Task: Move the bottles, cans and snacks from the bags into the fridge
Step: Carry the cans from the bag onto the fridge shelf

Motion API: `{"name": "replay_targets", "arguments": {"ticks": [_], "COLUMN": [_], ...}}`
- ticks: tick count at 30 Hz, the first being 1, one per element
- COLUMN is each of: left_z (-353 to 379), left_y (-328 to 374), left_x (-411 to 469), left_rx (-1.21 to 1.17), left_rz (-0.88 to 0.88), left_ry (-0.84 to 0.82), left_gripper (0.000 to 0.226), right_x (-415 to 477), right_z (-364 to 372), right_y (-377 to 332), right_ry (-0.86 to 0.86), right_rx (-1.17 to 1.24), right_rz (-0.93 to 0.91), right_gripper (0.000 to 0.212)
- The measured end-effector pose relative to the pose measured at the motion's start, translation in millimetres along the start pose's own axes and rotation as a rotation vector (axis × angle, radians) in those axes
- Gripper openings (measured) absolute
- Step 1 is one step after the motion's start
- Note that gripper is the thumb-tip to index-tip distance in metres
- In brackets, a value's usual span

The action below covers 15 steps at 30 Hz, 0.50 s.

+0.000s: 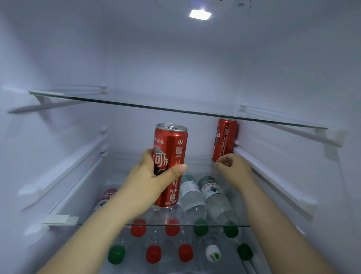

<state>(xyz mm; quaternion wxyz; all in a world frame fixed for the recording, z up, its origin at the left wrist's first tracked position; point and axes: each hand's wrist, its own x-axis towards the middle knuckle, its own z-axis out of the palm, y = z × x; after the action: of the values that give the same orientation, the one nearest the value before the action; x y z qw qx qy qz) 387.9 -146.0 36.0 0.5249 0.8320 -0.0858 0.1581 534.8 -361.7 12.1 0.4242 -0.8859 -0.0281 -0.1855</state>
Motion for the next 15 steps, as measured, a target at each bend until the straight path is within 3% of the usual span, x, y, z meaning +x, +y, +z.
{"name": "replay_targets", "arguments": {"ticks": [4,15], "left_z": [14.8,55.3], "left_y": [-2.6,-16.0], "left_x": [36.7,121.2], "left_rx": [0.047,0.284], "left_rz": [-0.052,-0.162], "left_ry": [-0.001,0.036], "left_gripper": [0.069,0.087], "right_x": [1.3,4.0], "right_z": [-0.6,-0.6], "right_y": [1.9,4.4], "right_ry": [0.016,0.017], "right_rx": [-0.005,0.013], "right_rz": [0.001,-0.015], "right_gripper": [0.024,0.024]}}
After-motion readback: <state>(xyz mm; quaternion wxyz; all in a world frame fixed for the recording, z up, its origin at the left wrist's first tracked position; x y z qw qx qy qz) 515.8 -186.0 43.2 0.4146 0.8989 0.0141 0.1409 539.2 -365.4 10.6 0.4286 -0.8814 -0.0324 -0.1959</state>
